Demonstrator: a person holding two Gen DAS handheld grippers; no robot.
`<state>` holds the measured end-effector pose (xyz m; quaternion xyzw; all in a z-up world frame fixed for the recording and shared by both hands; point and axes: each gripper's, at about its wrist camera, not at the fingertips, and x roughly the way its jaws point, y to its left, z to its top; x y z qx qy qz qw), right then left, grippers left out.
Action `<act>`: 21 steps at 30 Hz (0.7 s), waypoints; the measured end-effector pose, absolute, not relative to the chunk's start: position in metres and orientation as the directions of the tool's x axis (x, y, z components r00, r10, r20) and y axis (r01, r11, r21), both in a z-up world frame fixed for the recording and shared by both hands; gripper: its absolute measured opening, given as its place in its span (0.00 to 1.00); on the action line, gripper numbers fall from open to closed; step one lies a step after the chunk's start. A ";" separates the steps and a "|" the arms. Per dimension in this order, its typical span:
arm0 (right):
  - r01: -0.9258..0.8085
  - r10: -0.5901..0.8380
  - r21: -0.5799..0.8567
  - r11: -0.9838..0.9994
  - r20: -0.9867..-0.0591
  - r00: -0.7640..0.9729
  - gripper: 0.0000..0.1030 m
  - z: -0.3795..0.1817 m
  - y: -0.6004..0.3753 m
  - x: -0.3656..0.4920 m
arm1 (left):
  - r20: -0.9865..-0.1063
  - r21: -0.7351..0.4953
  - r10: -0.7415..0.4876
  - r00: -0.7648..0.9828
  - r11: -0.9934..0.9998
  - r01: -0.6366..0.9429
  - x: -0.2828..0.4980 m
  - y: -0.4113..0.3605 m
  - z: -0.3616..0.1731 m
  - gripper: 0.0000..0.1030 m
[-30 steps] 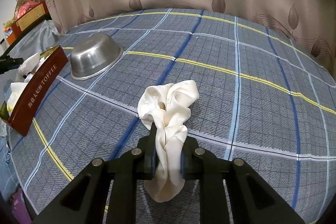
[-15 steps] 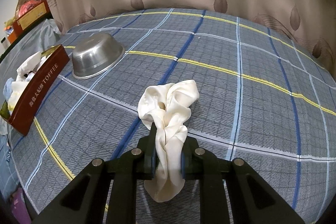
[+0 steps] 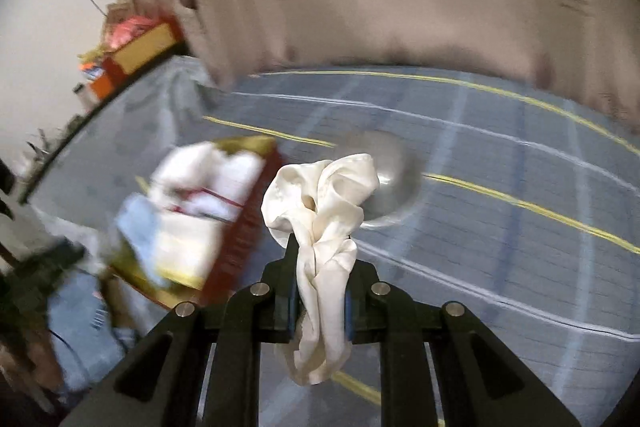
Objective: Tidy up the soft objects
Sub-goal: 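Carry the cream scrunchie over the gold tin and open the right gripper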
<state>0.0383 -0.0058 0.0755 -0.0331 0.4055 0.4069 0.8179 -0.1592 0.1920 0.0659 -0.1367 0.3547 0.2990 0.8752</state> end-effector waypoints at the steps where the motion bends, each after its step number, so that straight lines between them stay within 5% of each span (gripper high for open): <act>1: -0.695 0.655 0.302 0.652 -0.686 0.317 0.15 0.076 0.005 0.037 | -0.707 -0.028 0.422 0.568 0.785 -0.619 -0.159 0.193 0.064 0.71; 6: -0.685 0.702 0.402 0.608 -0.675 0.227 0.15 0.076 0.064 0.036 | -0.714 -0.020 0.429 0.553 0.777 -0.629 -0.160 0.198 0.059 0.71; 21: -0.677 0.649 0.368 0.638 -0.729 0.215 0.17 0.045 0.126 0.042 | -0.753 -0.006 0.411 0.515 0.778 -0.628 -0.155 0.207 0.049 0.71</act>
